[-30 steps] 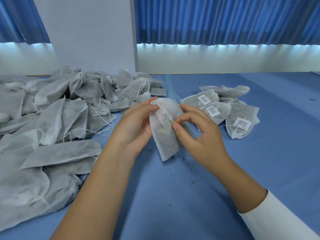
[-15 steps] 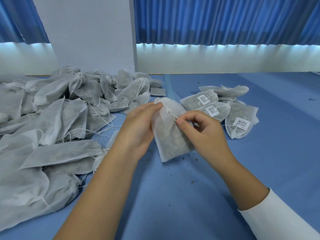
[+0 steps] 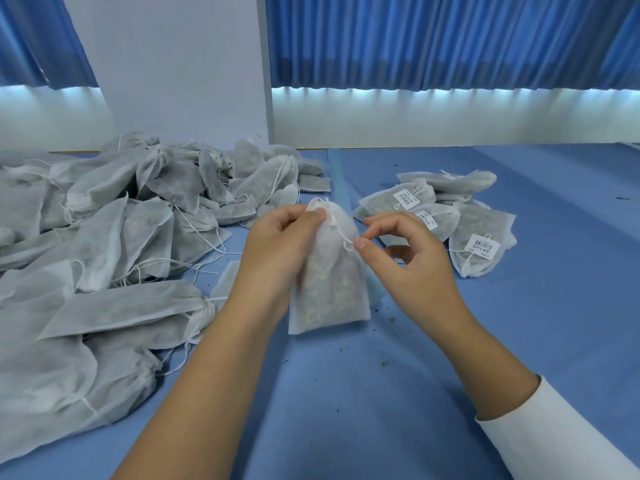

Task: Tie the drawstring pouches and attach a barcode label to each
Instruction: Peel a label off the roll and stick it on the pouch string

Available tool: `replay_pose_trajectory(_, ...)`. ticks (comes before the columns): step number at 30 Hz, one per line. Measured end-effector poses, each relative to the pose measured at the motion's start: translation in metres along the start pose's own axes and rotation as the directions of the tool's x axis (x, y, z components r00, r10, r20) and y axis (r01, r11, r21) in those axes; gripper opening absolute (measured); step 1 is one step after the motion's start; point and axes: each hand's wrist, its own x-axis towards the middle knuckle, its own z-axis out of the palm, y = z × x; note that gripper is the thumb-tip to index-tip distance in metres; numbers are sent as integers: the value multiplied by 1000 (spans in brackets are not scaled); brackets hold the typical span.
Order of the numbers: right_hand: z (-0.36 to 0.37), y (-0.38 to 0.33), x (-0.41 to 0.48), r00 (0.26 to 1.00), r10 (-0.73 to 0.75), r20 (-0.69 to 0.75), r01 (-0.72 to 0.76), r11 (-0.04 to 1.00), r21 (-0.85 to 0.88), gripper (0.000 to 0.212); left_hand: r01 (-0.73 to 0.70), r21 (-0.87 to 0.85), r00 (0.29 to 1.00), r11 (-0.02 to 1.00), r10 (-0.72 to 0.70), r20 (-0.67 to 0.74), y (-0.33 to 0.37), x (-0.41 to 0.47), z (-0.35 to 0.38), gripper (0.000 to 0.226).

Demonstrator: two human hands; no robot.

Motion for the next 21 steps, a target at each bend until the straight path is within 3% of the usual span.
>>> replay_pose_trajectory(14, 1, -3, 0, 999, -35, -28, 38, 995, 90, 15, -193, 242, 981, 951, 181, 73, -7, -5, 6, 5)
replay_pose_trajectory(21, 1, 1, 1, 999, -53, -8, 54, 998, 32, 20, -235, 286, 972, 929, 220, 84, -10, -4, 7, 10)
